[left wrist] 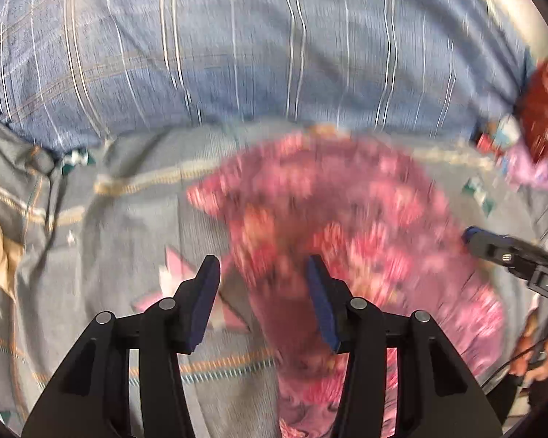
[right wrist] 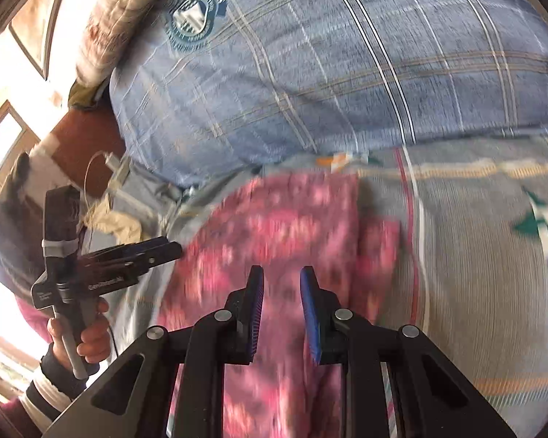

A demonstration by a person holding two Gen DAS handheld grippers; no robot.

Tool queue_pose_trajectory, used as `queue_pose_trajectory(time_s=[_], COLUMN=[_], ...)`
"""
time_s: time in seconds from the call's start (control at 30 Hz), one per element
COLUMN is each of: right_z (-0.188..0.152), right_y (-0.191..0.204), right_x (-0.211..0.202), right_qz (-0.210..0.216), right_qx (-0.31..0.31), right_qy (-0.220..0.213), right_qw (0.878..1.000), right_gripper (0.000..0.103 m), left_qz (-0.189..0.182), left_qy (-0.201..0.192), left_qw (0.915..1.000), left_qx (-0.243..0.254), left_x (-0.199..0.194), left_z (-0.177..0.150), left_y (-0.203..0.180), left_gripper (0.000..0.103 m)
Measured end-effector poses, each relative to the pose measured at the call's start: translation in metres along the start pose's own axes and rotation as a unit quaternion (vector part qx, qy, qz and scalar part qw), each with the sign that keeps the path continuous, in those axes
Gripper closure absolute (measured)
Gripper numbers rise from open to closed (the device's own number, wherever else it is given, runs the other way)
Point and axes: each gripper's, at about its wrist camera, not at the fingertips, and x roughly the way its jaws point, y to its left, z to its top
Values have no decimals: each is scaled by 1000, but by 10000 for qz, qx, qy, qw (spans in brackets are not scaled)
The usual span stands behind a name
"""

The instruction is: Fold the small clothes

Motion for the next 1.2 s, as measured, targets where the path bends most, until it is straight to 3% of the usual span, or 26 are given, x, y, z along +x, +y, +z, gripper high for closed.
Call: queue_pose_trajectory(time_s=[0.1,0.23,0.33,0.37,0.43,0.5,0.67,0.77,0.9,1.03,1.2], right_z=[-28,-34,-31,-34,-40,-50,-84,-103,-121,-132,-134], right_y=[-12,-20,-13,-10,-5,2,13,10,1,5,23], right_x=[9,8,-9,-15,-33,-42,-59,-62,-66,-66,-80], right_qz=[-459,-571,-515,-427,-260,-303,-852,-1391,-1803,-2371,-2363], right_qx=[65,188,309,348,496,561,611,656,919,479,44], right_qy=[173,83,52,18,-52,-84,142,326,510,688,386], right_qw=[9988,9982,9982,9985,9984,9979,9944,9876,9780,9679,9709], right_gripper=[87,83,76,72,57,33,19,17,13,13,12], left_qz=[27,64,210,302,472,515,609,633,719,877,972], left_qy=[-23,-22,-187,-300,-448,-639,-713,-711,-747,-794,-687], left_qw=[9997,9984,9983,9981,9971,9960,9954,9954,9946,9930,9927], left_qx=[-233,-567,-507,-451,-395,-366,-217,-140,-68,49,179], left_x=[17,11,-19,-29,-45,-56,-70,-74,-78,-80,-77], left_z=[-12,-11,-27,-34,-48,-62,-89,-99,-109,-119,-131], left_y=[-3,-1,-8,-11,-17,-18,-27,-33,-39,-42,-40], left_gripper=[53,52,51,49,30,28,25,25,25,25,24])
